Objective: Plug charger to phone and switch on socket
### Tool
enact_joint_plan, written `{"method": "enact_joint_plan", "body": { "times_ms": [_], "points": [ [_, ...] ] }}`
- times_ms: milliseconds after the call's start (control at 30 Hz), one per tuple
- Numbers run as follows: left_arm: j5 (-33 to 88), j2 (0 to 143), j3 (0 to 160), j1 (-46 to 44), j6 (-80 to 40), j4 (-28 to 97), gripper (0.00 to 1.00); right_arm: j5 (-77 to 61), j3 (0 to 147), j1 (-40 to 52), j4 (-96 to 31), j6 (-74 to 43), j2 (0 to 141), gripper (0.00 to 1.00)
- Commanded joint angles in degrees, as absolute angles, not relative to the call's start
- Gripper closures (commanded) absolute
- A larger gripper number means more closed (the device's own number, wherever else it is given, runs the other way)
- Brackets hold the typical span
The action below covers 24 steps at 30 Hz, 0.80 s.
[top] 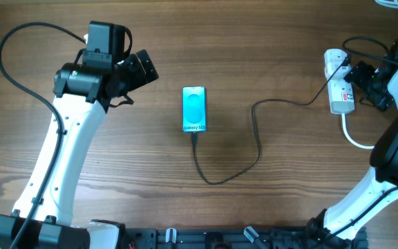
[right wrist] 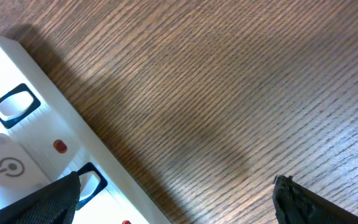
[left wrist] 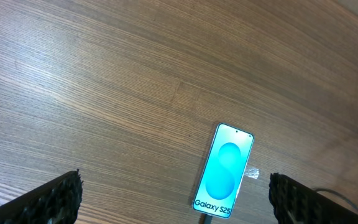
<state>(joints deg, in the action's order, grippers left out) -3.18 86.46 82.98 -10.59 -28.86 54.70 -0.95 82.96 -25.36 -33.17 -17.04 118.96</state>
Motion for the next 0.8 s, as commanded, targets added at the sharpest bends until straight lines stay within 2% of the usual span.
{"method": "enact_joint_plan", "body": {
  "times_ms": [0,467,633,767],
  "points": [
    [-3.97,86.78,82.98,-10.7,-29.41,54.72,0.0,-4.6,82.0,-24.67,-34.09,-15.0,121.14,0.0],
    [-3.97,86.78,82.98,-10.7,-29.41,54.74,0.0,-4.29,82.28,-24.73,-36.45,-15.27,120.86,0.0],
    [-3.97,86.78,82.98,-10.7,-29.41,54.72,0.0,6.15,82.28,-24.88,-41.25,-23.94,117.01,0.0],
    [-3.97,86.78,82.98,-10.7,-29.41,54.72,0.0,8.32,82.28,-24.88,-44.07,-25.15,111.94,0.0]
  ]
}}
